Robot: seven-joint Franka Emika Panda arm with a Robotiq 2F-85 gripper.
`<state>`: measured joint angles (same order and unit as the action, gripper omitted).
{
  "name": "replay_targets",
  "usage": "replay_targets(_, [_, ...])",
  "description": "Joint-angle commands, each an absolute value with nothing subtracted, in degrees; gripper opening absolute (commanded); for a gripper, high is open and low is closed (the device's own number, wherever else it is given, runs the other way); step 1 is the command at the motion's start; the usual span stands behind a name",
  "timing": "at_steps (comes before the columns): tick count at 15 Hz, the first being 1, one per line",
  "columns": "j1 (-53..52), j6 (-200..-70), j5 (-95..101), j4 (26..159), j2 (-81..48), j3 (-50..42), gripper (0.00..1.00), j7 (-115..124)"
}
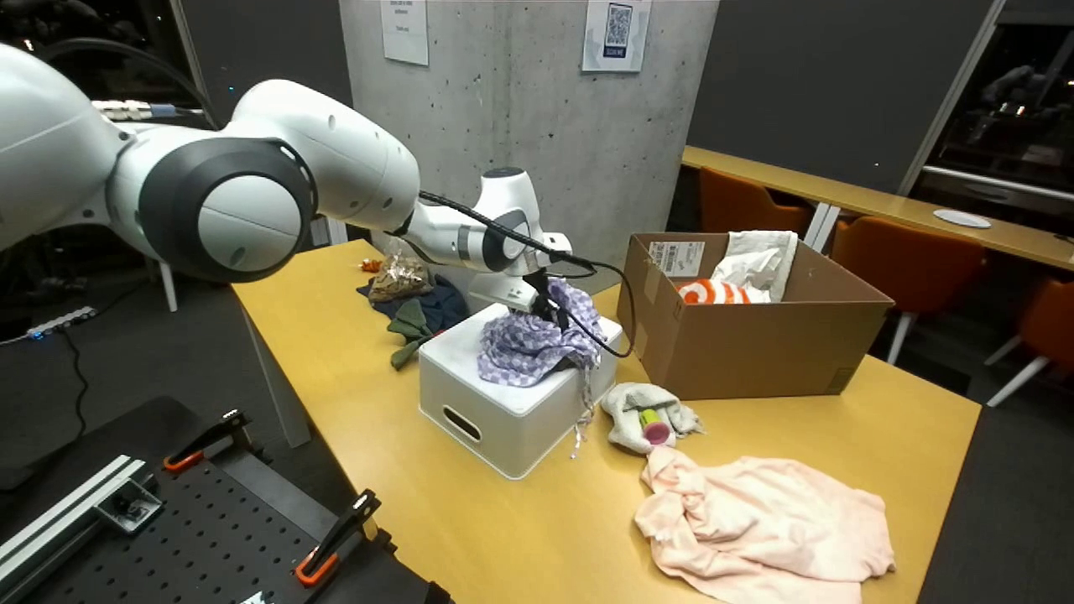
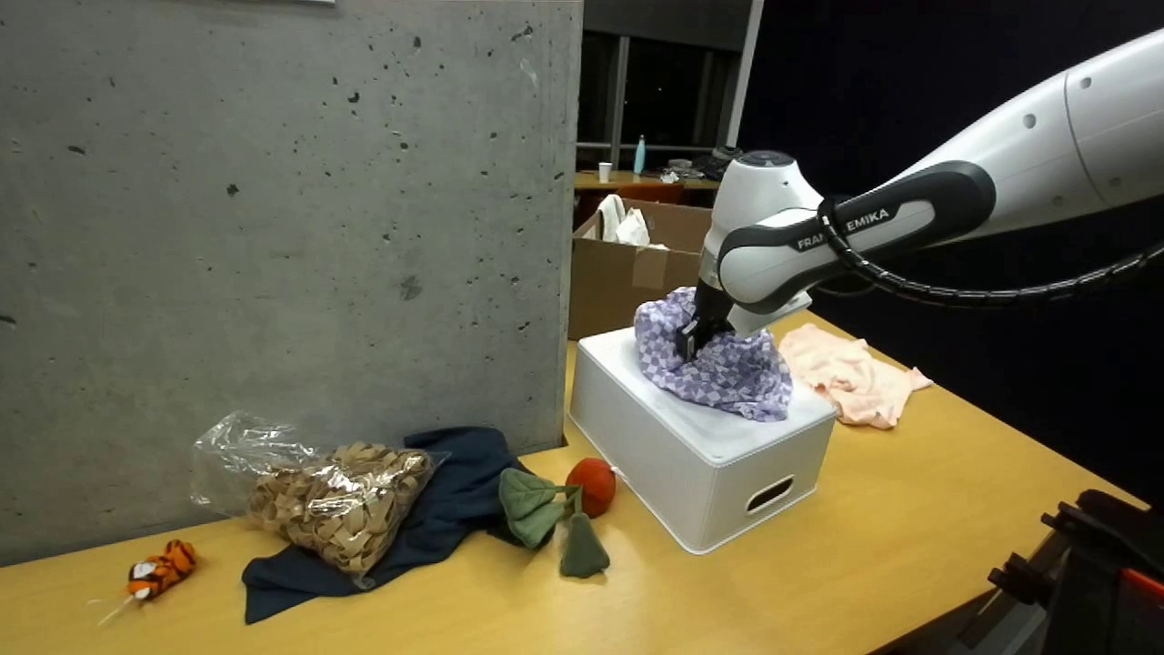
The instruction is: Cover the moose toy with the purple cloth, then lift it and put it on the basket
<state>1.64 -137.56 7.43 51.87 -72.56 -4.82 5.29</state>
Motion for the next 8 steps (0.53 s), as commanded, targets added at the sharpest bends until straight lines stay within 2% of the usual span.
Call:
replay_targets(1, [0.62,-137.64,7.82,49.71,-71.77,-4.29,0.48,3.91])
replay_targets(8, [-3.13,-137.38,9.09,50.95,-66.66,-7.88,0.97,6.40])
